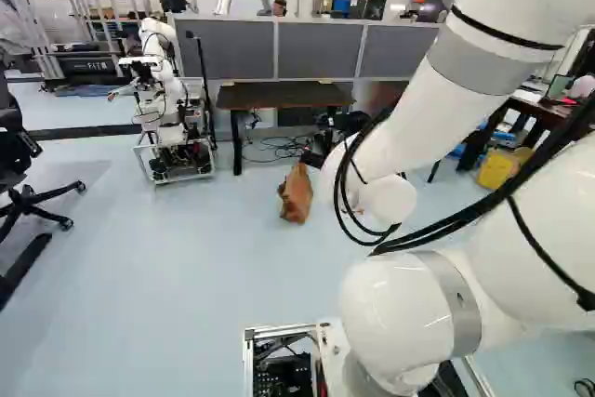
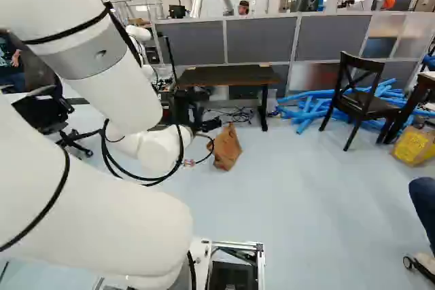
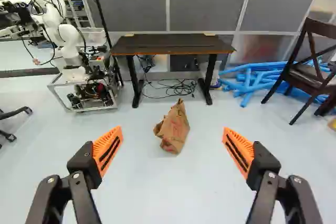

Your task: Pick up the bag on the ground and place it on the table

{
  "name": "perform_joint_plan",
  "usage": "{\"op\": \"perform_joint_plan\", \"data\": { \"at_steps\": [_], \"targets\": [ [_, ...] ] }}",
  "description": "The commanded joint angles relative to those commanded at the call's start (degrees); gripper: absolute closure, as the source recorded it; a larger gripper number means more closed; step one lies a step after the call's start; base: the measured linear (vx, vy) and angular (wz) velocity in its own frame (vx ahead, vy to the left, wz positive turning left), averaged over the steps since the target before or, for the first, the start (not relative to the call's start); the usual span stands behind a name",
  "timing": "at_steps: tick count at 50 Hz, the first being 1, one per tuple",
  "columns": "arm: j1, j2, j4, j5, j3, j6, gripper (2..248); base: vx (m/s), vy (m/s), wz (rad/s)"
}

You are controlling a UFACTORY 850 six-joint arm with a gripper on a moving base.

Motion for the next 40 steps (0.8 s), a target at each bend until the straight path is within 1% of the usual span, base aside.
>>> {"op": "perform_joint_plan", "data": {
  "at_steps": [21, 40],
  "targets": [
    [0.0, 0.0, 0.0, 0.0, 0.0, 0.0, 3, 0.038, 0.0, -0.003],
    [0.0, 0.0, 0.0, 0.0, 0.0, 0.0, 3, 0.106, 0.001, -0.01]
  ]
}}
